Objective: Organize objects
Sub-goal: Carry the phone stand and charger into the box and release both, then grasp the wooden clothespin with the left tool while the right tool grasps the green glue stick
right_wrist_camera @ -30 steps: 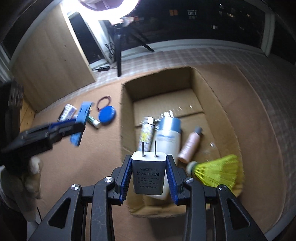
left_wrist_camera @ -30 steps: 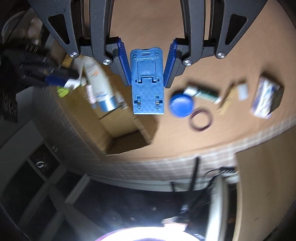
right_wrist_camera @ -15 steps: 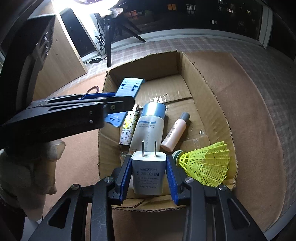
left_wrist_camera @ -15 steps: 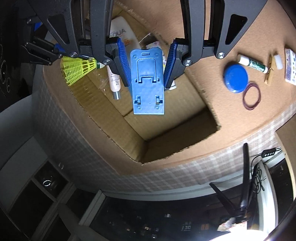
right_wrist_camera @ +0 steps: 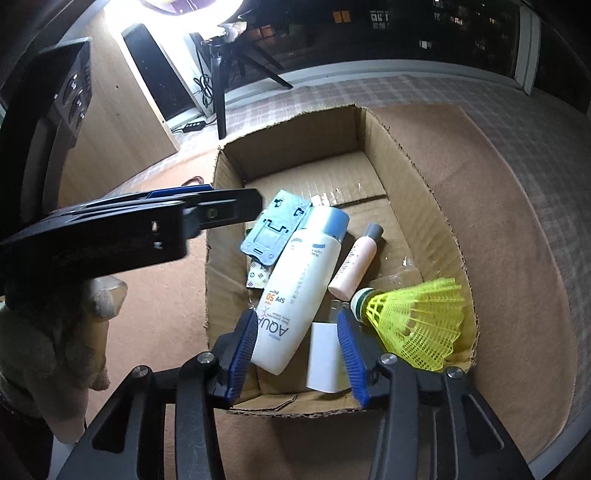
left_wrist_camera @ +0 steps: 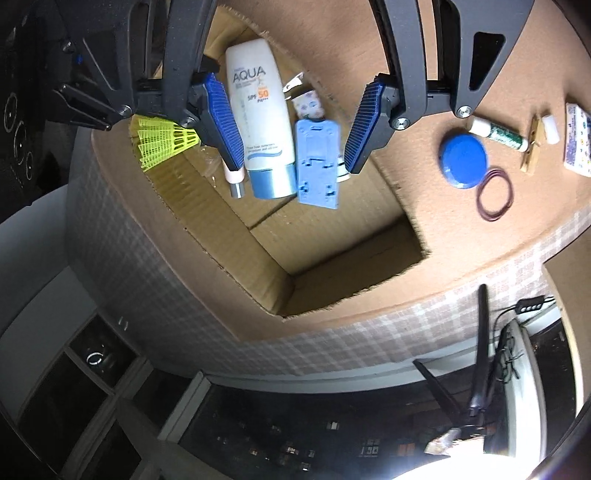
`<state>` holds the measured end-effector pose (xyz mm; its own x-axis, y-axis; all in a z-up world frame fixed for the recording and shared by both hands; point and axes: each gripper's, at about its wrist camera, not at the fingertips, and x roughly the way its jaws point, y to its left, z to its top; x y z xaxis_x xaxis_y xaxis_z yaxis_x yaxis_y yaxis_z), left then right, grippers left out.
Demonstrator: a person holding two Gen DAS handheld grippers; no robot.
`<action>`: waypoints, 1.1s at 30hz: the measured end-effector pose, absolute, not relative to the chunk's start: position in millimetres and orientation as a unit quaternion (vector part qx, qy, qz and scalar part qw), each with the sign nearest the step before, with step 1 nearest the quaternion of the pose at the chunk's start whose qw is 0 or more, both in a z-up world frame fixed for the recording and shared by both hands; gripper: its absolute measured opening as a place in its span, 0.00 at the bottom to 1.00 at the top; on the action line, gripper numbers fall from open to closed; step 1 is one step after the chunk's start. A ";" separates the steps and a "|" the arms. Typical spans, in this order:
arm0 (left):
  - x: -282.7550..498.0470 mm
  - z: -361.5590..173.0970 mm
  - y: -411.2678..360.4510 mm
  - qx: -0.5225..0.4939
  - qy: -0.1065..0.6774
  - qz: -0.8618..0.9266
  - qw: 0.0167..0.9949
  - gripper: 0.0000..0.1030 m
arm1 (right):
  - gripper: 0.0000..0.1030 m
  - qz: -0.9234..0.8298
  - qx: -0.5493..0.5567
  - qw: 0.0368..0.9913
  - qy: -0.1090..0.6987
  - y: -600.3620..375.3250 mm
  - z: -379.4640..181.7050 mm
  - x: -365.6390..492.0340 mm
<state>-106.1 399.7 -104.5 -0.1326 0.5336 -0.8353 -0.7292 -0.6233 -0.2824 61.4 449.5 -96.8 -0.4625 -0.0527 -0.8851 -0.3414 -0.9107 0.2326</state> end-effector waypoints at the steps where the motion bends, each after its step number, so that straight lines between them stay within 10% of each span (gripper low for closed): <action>1: -107.5 -102.5 394.9 -0.504 0.094 0.749 0.421 0.59 | 0.40 0.834 -0.510 0.087 0.191 448.9 -95.7 61.3; 21: -188.3 -99.3 243.3 -0.514 0.042 0.795 0.321 0.57 | 0.40 0.860 -0.491 -0.006 0.143 385.2 -67.2 -2.7; 33: -231.4 -126.9 216.5 -0.545 0.021 0.785 0.295 0.38 | 0.40 0.850 -0.502 -0.068 0.146 339.2 -79.3 -75.1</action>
<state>-231.4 216.5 -126.9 -0.2318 0.4395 -0.8678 -0.4854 -0.8254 -0.2884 -75.1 339.2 -79.3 -0.4867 -0.2615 -0.8335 -0.0308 -0.9484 0.3155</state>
